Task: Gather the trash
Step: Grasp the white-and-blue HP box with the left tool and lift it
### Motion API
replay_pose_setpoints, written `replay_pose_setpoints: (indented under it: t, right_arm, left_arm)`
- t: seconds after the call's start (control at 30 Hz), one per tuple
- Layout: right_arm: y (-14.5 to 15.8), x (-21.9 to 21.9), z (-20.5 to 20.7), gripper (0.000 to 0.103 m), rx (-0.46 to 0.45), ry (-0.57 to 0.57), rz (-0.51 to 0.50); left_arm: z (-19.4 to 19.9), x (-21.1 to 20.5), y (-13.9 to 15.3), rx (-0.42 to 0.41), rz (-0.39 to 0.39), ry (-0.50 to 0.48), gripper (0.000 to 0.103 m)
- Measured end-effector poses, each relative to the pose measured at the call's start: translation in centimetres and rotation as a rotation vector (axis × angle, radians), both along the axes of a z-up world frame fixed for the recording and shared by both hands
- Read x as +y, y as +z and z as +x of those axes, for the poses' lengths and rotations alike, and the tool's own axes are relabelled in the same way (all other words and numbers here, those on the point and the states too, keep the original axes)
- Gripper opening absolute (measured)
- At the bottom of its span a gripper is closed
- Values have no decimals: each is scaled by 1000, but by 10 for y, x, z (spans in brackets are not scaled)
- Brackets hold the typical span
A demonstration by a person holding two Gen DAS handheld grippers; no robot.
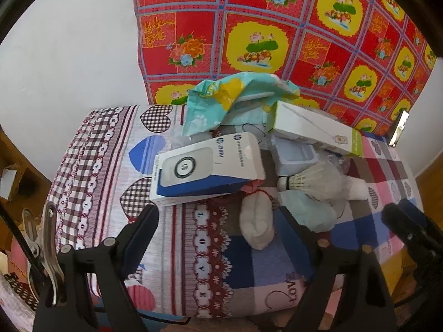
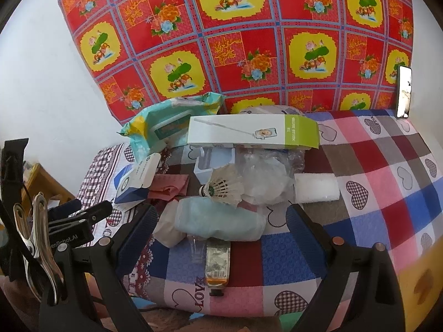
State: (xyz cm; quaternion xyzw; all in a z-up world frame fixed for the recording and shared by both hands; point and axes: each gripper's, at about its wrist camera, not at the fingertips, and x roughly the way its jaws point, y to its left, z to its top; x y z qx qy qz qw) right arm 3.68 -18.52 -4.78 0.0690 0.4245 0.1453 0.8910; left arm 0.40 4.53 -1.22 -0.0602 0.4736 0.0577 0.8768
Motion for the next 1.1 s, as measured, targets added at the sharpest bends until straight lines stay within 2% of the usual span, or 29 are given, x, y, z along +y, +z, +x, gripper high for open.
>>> replay_pose_setpoints:
  t: [0.23, 0.43, 0.7, 0.97, 1.1]
  right_arm:
    - [-9, 4, -2, 97, 24, -17, -6]
    - [-19, 6, -4, 97, 51, -37, -4]
    - [-30, 7, -9, 97, 78, -78, -16]
    - [-35, 7, -16, 97, 98, -117, -25]
    - [-40, 7, -17, 97, 112, -133, -23]
  left_arm:
    - [3, 17, -13, 30, 25, -40, 88]
    - [7, 27, -28, 44, 87, -126, 88]
    - [21, 16, -50, 48, 189, -273, 88]
    - [41, 13, -73, 49, 251, -300, 87]
    - [49, 8, -80, 47, 293, -356, 87]
